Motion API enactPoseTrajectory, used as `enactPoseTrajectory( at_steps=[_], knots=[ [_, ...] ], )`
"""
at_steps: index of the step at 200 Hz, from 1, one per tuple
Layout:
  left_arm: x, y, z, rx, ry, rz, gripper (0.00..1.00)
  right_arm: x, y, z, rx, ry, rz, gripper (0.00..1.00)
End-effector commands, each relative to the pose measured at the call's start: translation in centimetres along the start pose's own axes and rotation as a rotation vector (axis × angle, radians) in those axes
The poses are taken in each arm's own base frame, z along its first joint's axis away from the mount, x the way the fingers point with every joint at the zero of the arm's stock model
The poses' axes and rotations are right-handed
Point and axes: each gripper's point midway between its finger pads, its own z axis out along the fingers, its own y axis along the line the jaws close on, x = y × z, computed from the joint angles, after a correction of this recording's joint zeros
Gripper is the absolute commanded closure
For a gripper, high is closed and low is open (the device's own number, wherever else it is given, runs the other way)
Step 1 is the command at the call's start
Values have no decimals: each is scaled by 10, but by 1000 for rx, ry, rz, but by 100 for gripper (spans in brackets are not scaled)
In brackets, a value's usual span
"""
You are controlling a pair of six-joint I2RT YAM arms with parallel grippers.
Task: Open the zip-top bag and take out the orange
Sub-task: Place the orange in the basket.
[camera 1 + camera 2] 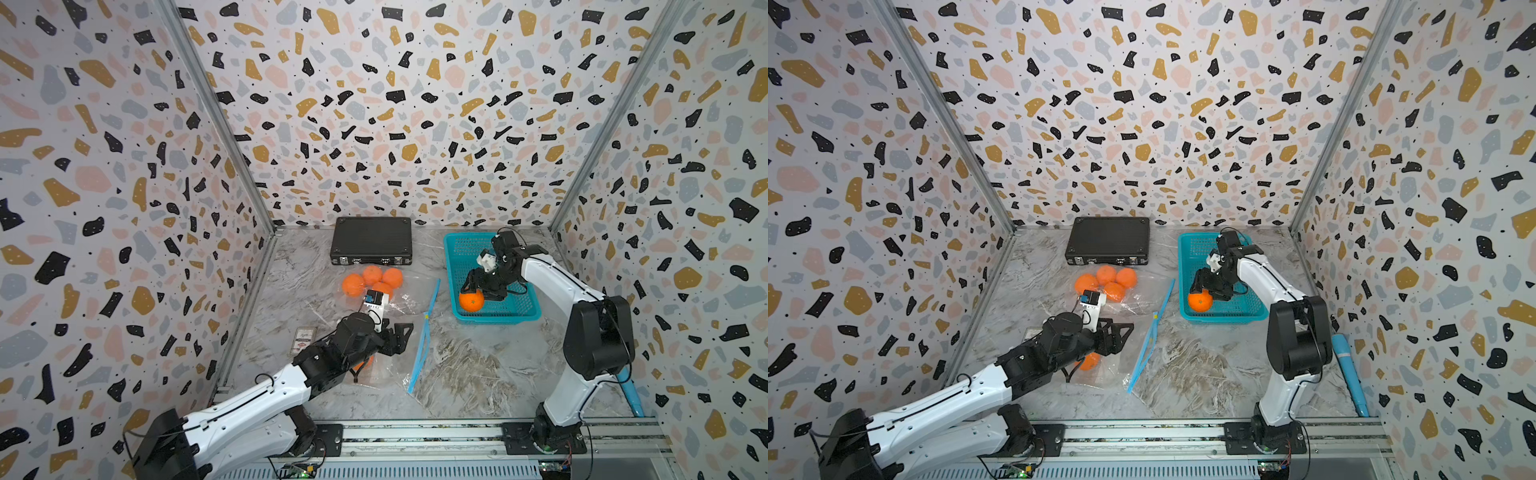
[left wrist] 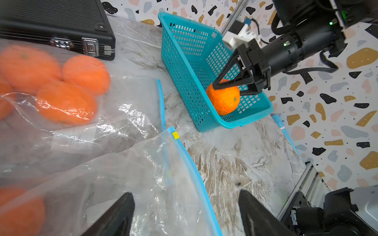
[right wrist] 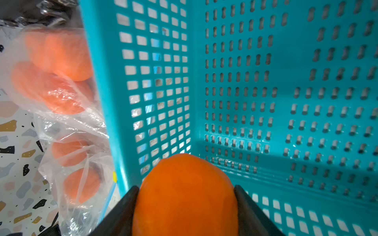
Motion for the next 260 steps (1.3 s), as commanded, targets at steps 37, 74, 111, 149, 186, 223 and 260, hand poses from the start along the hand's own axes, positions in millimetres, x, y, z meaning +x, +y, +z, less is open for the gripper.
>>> enactPoseTrajectory(
  at_steps=[37, 74, 111, 149, 186, 223, 260],
  knots=[
    [-1, -1, -2, 15, -27, -3, 18, 19, -20, 24, 1, 165, 58, 59],
    [2, 0, -2, 12, -21, -4, 18, 17, -35, 38, 14, 213, 93, 56],
    [2, 1, -4, 6, -22, 0, 18, 6, -38, 36, 31, 189, 86, 33],
    [0, 2, -9, 1, -30, 8, 17, -5, -36, 30, 46, 156, 69, 1],
    [-3, 3, -15, -8, -44, 17, 17, -13, -32, 21, 52, 118, 49, 0],
    [-3, 15, -21, -68, -51, 7, 16, -20, -35, -2, 124, 40, 24, 1],
    [1, 37, -41, -161, -65, -34, 14, -25, -14, -66, 192, -226, -113, 1]
  ],
)
